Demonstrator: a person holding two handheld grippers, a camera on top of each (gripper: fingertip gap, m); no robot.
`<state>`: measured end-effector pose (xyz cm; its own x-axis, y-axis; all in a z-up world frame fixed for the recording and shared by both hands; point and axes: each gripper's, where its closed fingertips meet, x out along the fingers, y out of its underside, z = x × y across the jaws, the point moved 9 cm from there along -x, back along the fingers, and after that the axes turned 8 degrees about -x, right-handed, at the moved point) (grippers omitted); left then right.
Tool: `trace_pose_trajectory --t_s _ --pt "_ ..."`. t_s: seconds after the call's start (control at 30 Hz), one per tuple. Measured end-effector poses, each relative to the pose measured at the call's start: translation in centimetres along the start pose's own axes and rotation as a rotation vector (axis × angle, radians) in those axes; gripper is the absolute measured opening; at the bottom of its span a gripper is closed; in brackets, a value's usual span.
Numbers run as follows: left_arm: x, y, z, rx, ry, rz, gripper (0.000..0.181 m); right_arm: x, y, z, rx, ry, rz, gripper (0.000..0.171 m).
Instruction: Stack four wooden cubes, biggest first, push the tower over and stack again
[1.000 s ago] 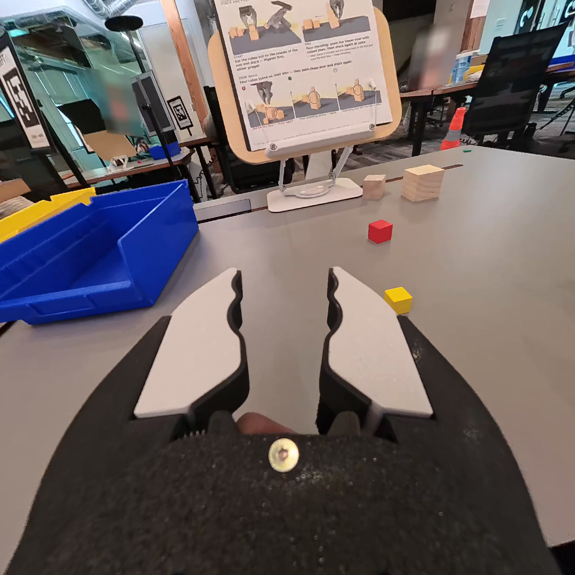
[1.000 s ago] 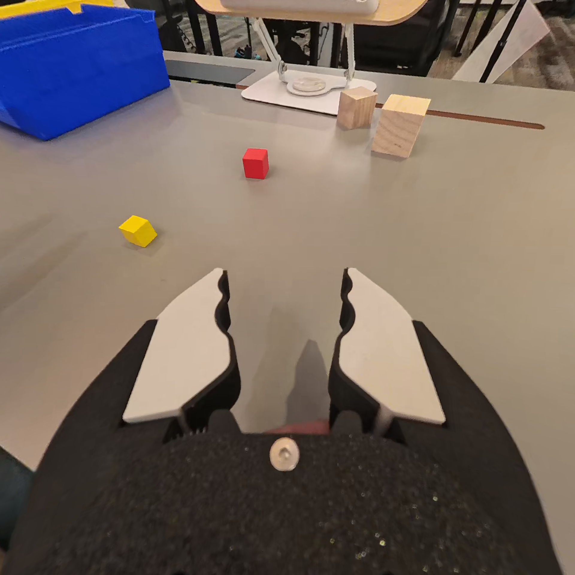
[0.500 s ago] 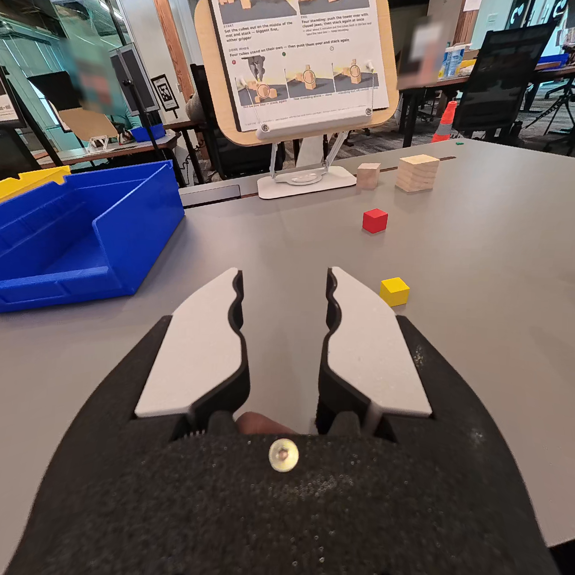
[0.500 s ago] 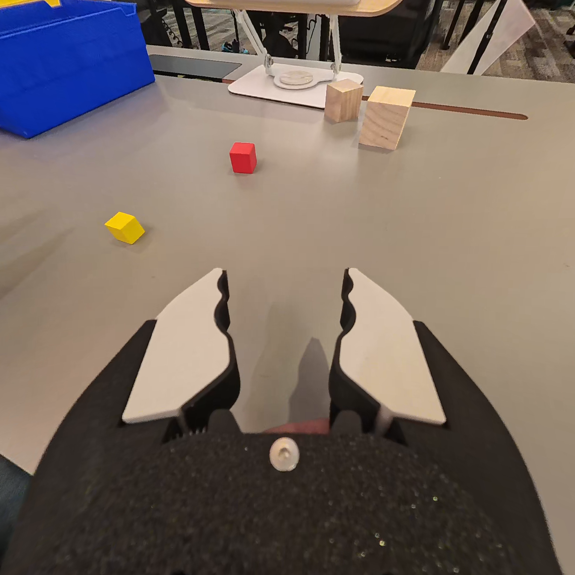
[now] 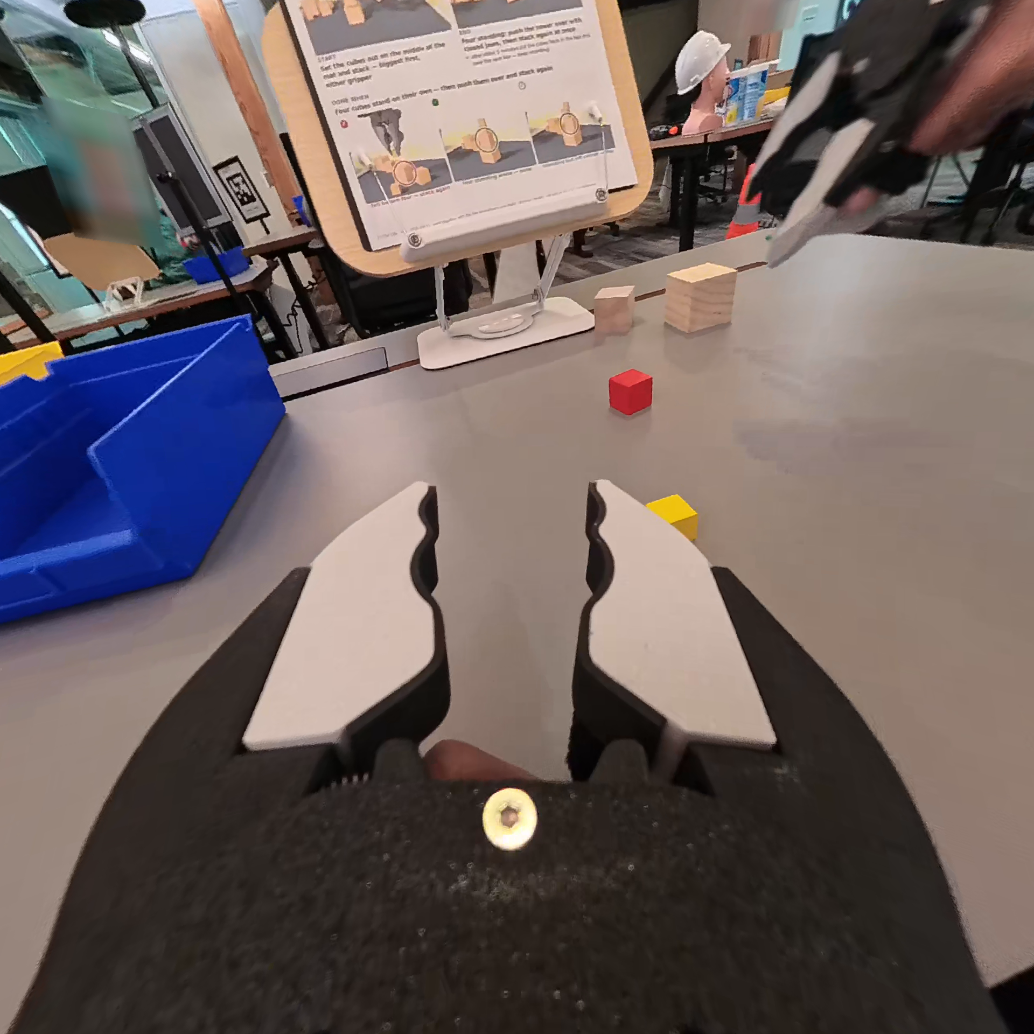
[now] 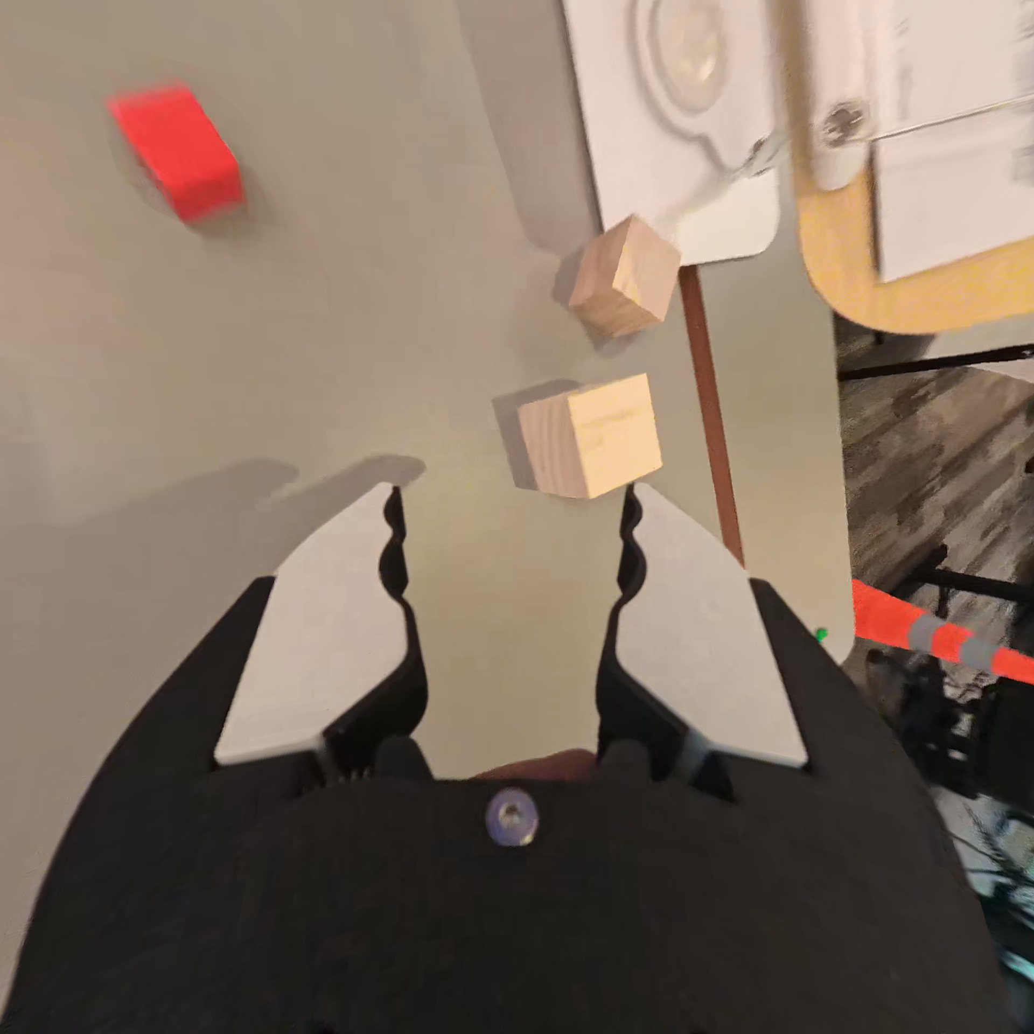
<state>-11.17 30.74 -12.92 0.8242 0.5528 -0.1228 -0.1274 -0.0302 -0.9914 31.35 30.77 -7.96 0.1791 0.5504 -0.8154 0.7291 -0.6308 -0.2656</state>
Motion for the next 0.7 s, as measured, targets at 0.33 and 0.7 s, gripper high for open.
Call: trace_pose_trajectory --t_s 0.33,0.7 --pt "-0.2 0.0 -0.2 0.036 0.051 -0.008 0.05 9.1 0.4 -6.7 -0.163 -0.318 0.151 0.074" --pt "0.3 0.2 -0.7 0.067 0.074 0.016 0.048 11.0 1.0 -6.1 -0.133 -0.453 0.119 0.063"
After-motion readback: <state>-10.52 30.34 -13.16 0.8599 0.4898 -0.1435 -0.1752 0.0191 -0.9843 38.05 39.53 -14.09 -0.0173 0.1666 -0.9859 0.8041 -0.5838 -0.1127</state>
